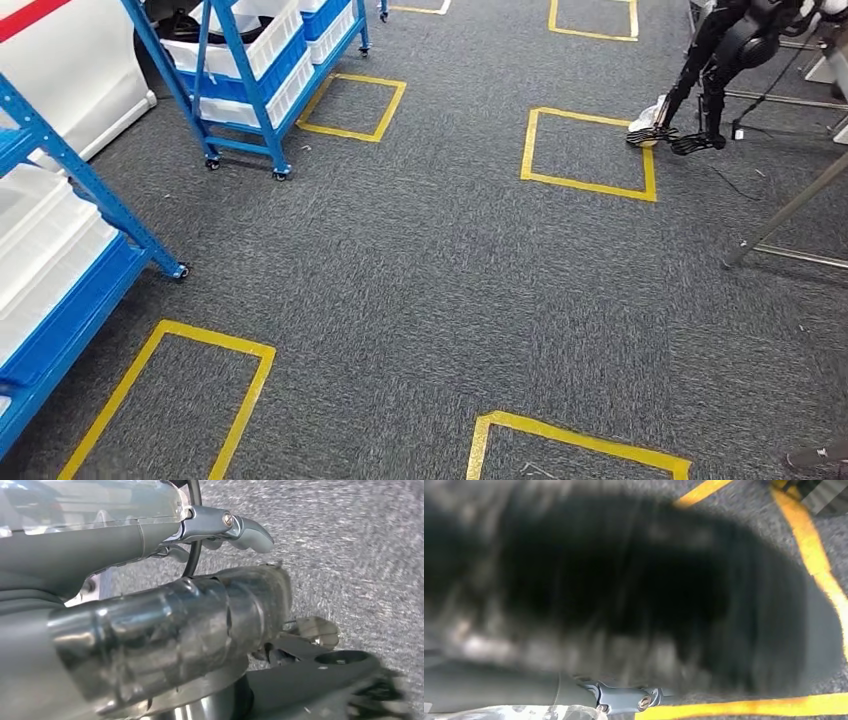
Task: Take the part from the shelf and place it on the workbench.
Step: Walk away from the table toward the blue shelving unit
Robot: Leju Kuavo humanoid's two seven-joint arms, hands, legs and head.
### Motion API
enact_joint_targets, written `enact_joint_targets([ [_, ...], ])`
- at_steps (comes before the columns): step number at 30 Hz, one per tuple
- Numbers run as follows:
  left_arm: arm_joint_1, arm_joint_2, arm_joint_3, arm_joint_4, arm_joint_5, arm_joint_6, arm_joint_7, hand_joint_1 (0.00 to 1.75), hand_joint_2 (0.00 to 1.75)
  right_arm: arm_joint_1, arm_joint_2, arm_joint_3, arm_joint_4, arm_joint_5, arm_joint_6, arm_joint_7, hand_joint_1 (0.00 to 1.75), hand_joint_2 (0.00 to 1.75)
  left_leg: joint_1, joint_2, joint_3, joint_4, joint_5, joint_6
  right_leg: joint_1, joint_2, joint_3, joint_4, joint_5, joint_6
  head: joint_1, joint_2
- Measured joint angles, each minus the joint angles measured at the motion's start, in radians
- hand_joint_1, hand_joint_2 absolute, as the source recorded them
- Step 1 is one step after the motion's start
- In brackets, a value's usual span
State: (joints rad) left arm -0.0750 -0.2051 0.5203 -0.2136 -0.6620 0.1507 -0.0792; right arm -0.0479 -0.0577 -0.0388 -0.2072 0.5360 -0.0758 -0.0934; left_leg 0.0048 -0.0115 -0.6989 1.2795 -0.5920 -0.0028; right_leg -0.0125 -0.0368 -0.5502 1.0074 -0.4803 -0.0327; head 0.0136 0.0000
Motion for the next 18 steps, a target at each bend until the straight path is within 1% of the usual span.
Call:
enact_joint_targets([
  [1,0.002,0.000,0.002,0.000,0.005,0.002,0.002,0.00,0.00,0.000,-0.002,-0.008,0.001,-0.004,-0.004,0.004,0.00,0.00,0.002,0.004,0.002,-0.002,0.012,-0.001,0.000,-0.013,0.000,0.001,-0.001,0.000,0.000,0.000],
  [2,0.003,0.000,0.004,0.000,0.010,0.005,0.005,0.00,0.00,0.000,-0.004,-0.015,0.002,-0.008,-0.009,0.008,0.00,0.00,0.003,0.010,0.023,-0.040,0.038,-0.002,0.000,-0.024,0.001,0.001,-0.002,0.002,0.000,0.000],
  [3,0.005,0.000,0.008,0.000,0.015,0.009,0.008,0.00,0.00,0.000,-0.006,-0.022,0.002,-0.011,-0.014,0.013,0.00,0.00,0.003,0.028,0.061,-0.110,0.073,0.000,0.000,-0.035,0.003,0.003,-0.004,0.005,0.000,0.000],
  [4,0.005,0.000,0.011,0.000,0.019,0.013,0.011,0.00,0.00,0.001,-0.008,-0.028,0.002,-0.013,-0.018,0.016,0.00,0.00,-0.001,0.054,0.098,-0.179,0.097,0.004,0.002,-0.045,0.004,0.005,-0.007,0.009,0.000,0.000],
  [5,0.004,0.000,0.013,0.000,0.022,0.016,0.012,0.00,0.00,0.001,-0.010,-0.034,0.003,-0.013,-0.020,0.019,0.00,0.00,-0.004,0.072,0.126,-0.232,0.113,0.009,0.003,-0.055,0.006,0.008,-0.010,0.014,0.000,0.000],
  [6,0.004,0.000,0.015,0.000,0.024,0.019,0.013,0.00,0.00,0.001,-0.013,-0.039,0.003,-0.013,-0.022,0.021,0.00,0.00,-0.008,0.086,0.142,-0.266,0.120,0.015,0.005,-0.065,0.008,0.010,-0.013,0.020,0.000,0.000],
  [7,0.005,0.000,0.017,0.000,0.024,0.020,0.013,0.00,0.00,0.001,-0.015,-0.043,0.003,-0.013,-0.022,0.022,0.00,0.00,-0.012,0.083,0.142,-0.273,0.117,0.021,0.006,-0.076,0.010,0.010,-0.014,0.026,0.000,0.000],
  [8,0.006,0.000,0.019,0.000,0.025,0.021,0.013,0.00,0.00,0.000,-0.017,-0.047,0.003,-0.013,-0.023,0.023,0.00,0.00,-0.013,0.068,0.140,-0.276,0.120,0.027,0.005,-0.086,0.013,0.009,-0.015,0.032,0.000,0.000],
  [9,0.009,0.000,0.021,0.000,0.026,0.021,0.013,0.00,0.00,-0.001,-0.019,-0.051,0.004,-0.013,-0.023,0.023,0.00,0.00,-0.011,0.056,0.143,-0.281,0.124,0.033,0.002,-0.087,0.016,0.011,-0.018,0.038,0.000,0.000],
  [10,0.011,0.000,0.022,0.000,0.026,0.022,0.013,0.00,0.00,-0.001,-0.021,-0.054,0.004,-0.013,-0.024,0.024,0.00,0.00,-0.009,0.045,0.146,-0.286,0.128,0.040,0.000,-0.074,0.013,0.023,-0.030,0.044,0.001,0.000],
  [11,0.011,0.000,0.024,0.000,0.027,0.023,0.013,0.00,0.00,0.000,-0.022,-0.057,0.004,-0.013,-0.024,0.023,0.00,0.00,-0.007,0.035,0.149,-0.291,0.133,0.047,-0.002,-0.050,0.002,0.054,-0.052,0.048,0.001,0.000],
  [12,0.010,-0.001,0.025,0.000,0.027,0.023,0.013,0.00,0.00,0.001,-0.024,-0.059,0.004,-0.012,-0.024,0.023,0.00,0.00,-0.005,0.024,0.150,-0.293,0.137,0.051,-0.004,-0.018,-0.020,0.104,-0.084,0.051,0.002,0.000],
  [13,0.009,-0.001,0.026,0.000,0.027,0.023,0.013,0.00,0.00,0.003,-0.025,-0.060,0.004,-0.011,-0.024,0.023,0.00,0.00,-0.006,0.013,0.148,-0.293,0.138,0.054,-0.004,0.007,-0.051,0.171,-0.119,0.053,0.002,0.000],
  [14,0.008,-0.002,0.026,0.000,0.028,0.021,0.013,0.00,0.00,0.006,-0.026,-0.061,0.004,-0.008,-0.023,0.022,0.00,0.00,-0.007,0.000,0.146,-0.291,0.139,0.055,-0.004,0.022,-0.083,0.237,-0.146,0.053,0.002,0.000],
  [15,0.009,-0.002,0.027,0.000,0.029,0.018,0.013,0.00,0.00,0.009,-0.027,-0.061,0.005,-0.003,-0.020,0.020,0.00,0.00,-0.008,-0.015,0.145,-0.289,0.139,0.055,-0.003,0.028,-0.106,0.280,-0.156,0.053,0.002,0.000],
  [16,0.011,-0.002,0.029,0.000,0.030,0.014,0.013,0.00,0.00,0.011,-0.027,-0.061,0.006,0.004,-0.017,0.017,0.00,0.00,-0.008,-0.029,0.145,-0.287,0.139,0.055,-0.003,0.031,-0.113,0.290,-0.145,0.052,0.002,0.000],
  [17,0.013,-0.002,0.030,0.000,0.032,0.010,0.012,0.00,0.00,0.012,-0.027,-0.061,0.006,0.012,-0.014,0.014,0.00,0.00,-0.009,-0.044,0.145,-0.284,0.139,0.054,-0.003,0.034,-0.102,0.257,-0.115,0.049,0.002,0.000],
  [18,0.014,-0.002,0.032,0.000,0.033,0.006,0.012,0.00,0.00,0.012,-0.027,-0.061,0.006,0.021,-0.012,0.010,0.00,0.00,-0.009,-0.058,0.145,-0.281,0.138,0.053,-0.004,0.045,-0.075,0.192,-0.073,0.047,0.002,0.000],
])
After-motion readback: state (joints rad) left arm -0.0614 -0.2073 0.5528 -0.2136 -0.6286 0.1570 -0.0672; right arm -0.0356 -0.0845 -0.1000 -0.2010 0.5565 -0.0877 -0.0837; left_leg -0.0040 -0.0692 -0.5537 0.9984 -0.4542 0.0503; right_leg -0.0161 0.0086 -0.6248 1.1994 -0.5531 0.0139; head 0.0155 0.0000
